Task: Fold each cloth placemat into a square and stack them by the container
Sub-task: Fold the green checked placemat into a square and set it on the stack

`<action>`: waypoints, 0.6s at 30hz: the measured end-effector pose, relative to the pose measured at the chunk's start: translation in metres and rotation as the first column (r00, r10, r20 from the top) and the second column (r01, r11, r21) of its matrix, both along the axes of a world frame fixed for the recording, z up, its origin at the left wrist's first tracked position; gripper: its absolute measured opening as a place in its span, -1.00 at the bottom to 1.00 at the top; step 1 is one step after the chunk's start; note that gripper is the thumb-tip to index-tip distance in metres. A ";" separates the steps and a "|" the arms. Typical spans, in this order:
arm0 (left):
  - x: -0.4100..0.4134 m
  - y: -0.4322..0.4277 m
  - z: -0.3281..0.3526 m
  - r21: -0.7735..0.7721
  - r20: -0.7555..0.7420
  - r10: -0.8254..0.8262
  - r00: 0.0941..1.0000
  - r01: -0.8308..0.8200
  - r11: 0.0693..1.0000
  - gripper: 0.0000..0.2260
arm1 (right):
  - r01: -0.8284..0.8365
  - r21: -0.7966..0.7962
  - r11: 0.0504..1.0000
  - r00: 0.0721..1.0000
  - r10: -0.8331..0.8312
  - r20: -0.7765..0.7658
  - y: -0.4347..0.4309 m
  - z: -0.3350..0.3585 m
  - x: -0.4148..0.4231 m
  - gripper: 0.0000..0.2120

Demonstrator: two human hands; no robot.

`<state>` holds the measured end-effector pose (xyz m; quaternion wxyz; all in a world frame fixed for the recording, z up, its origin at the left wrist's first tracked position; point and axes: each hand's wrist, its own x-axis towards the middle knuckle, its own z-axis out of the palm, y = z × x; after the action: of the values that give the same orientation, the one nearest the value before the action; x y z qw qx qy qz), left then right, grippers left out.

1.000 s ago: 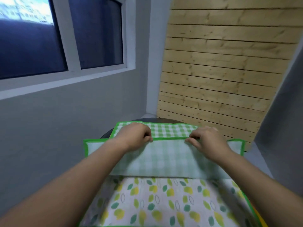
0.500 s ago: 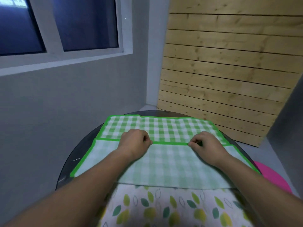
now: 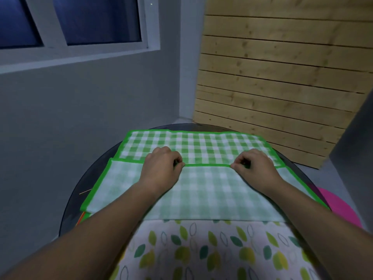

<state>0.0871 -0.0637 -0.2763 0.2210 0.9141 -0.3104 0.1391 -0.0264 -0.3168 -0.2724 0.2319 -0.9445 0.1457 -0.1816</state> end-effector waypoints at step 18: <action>-0.046 0.003 0.008 0.130 -0.219 -0.126 0.968 0.156 0.979 -0.56 | -0.010 0.158 0.987 0.999 0.015 -0.033 -0.005 0.031 0.038 -0.84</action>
<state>0.0414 -0.0603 -0.2685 0.1942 0.9129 -0.3591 0.0028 0.0116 -0.3222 -0.2417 0.3045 -0.9270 0.1575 -0.1519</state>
